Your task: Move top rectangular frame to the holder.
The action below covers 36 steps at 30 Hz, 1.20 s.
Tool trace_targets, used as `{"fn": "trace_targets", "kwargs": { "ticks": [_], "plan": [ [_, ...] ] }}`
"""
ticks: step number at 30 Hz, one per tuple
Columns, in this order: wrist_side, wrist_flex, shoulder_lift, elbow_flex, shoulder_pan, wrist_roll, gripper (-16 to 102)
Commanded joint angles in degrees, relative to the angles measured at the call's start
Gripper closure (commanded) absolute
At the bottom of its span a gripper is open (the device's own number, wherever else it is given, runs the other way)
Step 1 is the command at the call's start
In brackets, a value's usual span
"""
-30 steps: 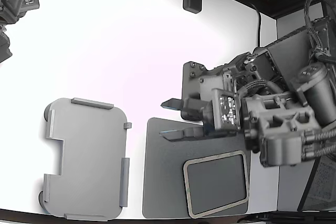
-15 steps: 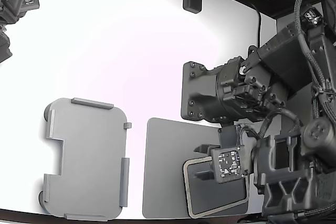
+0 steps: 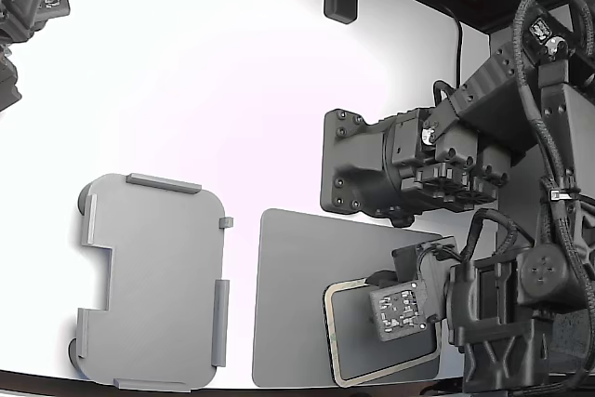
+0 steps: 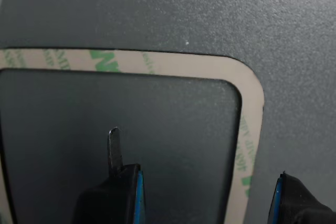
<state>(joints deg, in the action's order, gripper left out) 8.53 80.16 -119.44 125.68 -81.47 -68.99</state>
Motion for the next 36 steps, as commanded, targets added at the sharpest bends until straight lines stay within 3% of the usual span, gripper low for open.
{"fn": "trace_targets", "kwargs": {
  "ticks": [1,8,36],
  "plan": [
    [-0.9,-0.6,-0.4,-0.1,0.6,0.5,-14],
    [-2.7,0.4,4.0,-0.4,0.6,0.4,-10],
    [-1.8,-4.8,4.8,5.5,1.1,0.7,20]
  ]
}}
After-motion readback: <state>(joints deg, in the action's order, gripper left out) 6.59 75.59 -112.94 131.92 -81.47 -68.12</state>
